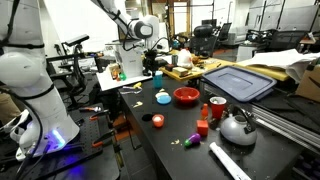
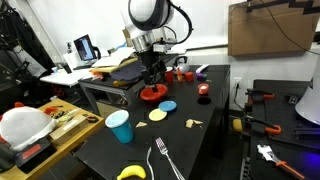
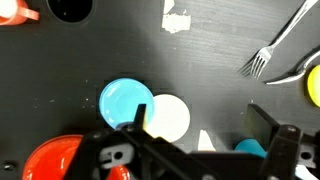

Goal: Move the banana to the left

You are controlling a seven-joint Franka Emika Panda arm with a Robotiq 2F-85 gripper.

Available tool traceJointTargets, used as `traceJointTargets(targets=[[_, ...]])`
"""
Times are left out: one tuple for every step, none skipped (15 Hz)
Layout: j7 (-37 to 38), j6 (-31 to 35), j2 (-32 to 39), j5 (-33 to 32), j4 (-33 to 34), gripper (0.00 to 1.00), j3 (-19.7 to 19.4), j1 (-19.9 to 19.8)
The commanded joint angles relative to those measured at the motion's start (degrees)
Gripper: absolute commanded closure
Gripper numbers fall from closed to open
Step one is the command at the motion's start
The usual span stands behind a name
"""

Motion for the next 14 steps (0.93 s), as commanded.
traceJointTargets(targets=[[-1.8,-1.0,-4.1,-0.6,-2.4,0.0,-1.4,-2.2],[-2.1,-0.9,-4.4,-0.5,-2.4,0.0,-1.8,-2.8],[-2.3,-0.7,-4.7,-0.4,-2.5,0.0,-2.2,-3.3],[-2.4,-0.8,-4.9,-0.4,-2.3,0.0,-2.6,-3.8],[-2.3,-0.6,-5.1,-0.5,-2.2,0.0,-3.0,-4.3],[-2.4,-0.7,-5.2,-0.5,-2.0,0.0,-3.4,-4.8],[-2.3,-0.6,-5.2,-0.5,-1.8,0.0,-3.8,-5.2],[-2.3,-0.6,-5.3,-0.6,-1.6,0.0,-4.1,-5.6],[-2.4,-0.7,-5.3,-0.5,-1.4,0.0,-4.5,-6.1],[-2.4,-0.6,-5.4,-0.4,-1.3,0.0,-4.8,-6.5],[-2.6,-0.6,-5.4,-0.4,-1.1,0.0,-5.1,-6.8],[-2.5,-0.7,-5.4,-0.5,-0.9,0.0,-5.4,-7.1],[-2.6,-0.7,-5.5,-0.5,-0.8,0.0,-5.7,-7.5],[-2.6,-0.7,-5.5,-0.5,-0.6,0.0,-5.9,-7.8]])
